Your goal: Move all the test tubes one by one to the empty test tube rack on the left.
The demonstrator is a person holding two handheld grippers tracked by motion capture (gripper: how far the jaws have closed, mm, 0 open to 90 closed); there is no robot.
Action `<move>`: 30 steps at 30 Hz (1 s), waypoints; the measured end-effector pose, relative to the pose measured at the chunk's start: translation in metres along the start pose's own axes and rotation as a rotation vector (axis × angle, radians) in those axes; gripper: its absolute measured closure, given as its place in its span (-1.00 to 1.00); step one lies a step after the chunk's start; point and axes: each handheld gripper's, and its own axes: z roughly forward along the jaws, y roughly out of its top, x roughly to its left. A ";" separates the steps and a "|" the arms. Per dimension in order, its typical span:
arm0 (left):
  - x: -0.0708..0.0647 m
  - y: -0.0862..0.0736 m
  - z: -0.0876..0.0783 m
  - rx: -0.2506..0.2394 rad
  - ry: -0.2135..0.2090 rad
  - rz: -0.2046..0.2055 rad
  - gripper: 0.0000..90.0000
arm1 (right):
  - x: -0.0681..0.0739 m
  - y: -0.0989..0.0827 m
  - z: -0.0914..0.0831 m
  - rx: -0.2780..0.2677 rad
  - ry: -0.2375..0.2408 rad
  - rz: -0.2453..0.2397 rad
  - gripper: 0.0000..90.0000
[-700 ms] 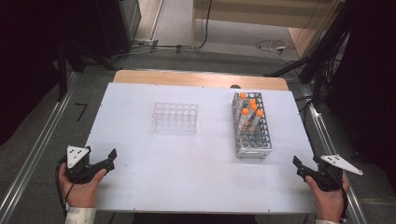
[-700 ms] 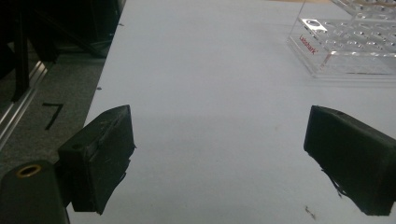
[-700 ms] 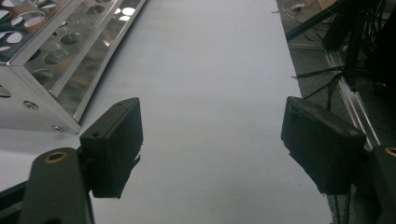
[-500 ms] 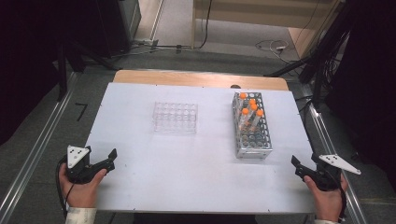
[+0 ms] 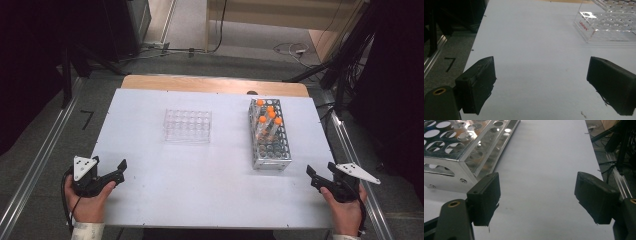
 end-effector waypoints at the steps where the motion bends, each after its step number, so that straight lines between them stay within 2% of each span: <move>1: 0.000 0.000 0.000 -0.001 0.001 0.001 -0.81 | 0.001 0.001 0.001 0.001 0.000 -0.002 -0.56; 11: -0.002 0.000 0.001 -0.006 -0.005 0.006 -0.80 | 0.006 0.009 0.005 -0.006 0.023 -0.013 -0.56; 14: -0.002 0.001 0.001 -0.005 -0.005 0.010 -0.80 | 0.013 0.014 0.009 -0.006 0.036 -0.036 -0.56; 23: -0.002 0.001 0.001 -0.006 -0.007 0.013 -0.80 | 0.028 0.025 0.021 -0.008 0.068 -0.056 -0.55; 25: -0.003 0.001 0.001 -0.008 -0.007 0.013 -0.80 | 0.032 0.030 0.024 -0.017 0.066 -0.064 -0.52; 30: -0.002 0.001 0.000 -0.013 -0.008 0.008 -0.80 | 0.040 0.044 0.027 -0.040 0.098 -0.066 -0.52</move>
